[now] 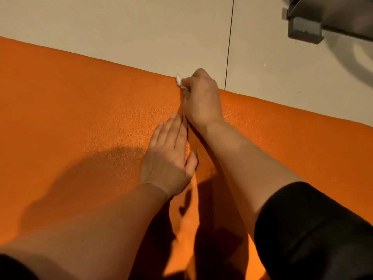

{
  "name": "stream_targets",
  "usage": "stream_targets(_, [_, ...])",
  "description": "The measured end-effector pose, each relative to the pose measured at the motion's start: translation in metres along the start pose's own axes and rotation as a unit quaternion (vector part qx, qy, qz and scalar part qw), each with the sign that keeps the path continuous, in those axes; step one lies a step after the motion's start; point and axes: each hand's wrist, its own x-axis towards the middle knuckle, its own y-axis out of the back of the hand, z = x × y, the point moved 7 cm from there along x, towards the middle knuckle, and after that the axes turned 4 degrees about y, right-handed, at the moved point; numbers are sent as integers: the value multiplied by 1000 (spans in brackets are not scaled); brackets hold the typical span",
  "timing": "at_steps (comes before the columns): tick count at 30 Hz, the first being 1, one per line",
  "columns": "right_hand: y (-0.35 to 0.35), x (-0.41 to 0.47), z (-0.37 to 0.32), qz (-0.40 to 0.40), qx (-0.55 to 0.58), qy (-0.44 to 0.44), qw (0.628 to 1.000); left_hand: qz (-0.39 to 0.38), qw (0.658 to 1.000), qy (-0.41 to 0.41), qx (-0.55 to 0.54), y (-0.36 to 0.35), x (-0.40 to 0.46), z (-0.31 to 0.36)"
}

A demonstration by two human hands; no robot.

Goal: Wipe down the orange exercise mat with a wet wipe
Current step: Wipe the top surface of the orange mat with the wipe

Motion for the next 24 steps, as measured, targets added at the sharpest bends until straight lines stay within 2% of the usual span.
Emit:
stream_targets(3, [11, -4, 17, 4, -29, -14, 999, -5, 1000, -4, -1, 0, -1, 1])
stream_targets(6, [41, -25, 53, 67, -57, -89, 992, -11, 1000, -5, 6, -1, -1, 0])
stream_targets(8, [39, -31, 49, 79, -52, -110, 989, -11, 1000, -4, 7, -1, -1, -1])
stream_targets(13, [2, -17, -3, -12, -8, 20, 1000, 5, 1000, 1, -6, 0, 0, 0])
stream_targets(15, [14, -24, 16, -18, -40, 7, 999, -6, 1000, -2, -11, -1, 1, 2])
stream_targets(19, [40, -50, 51, 38, -73, -74, 994, -35, 999, -9, 13, -4, 1, 2])
stream_targets(21, [24, -46, 33, 20, -56, -56, 997, -46, 999, -8, 24, -4, 2, 3])
stream_targets(24, [7, -40, -1, -16, -20, 19, 999, -69, 998, -3, 3, -1, 3, 2])
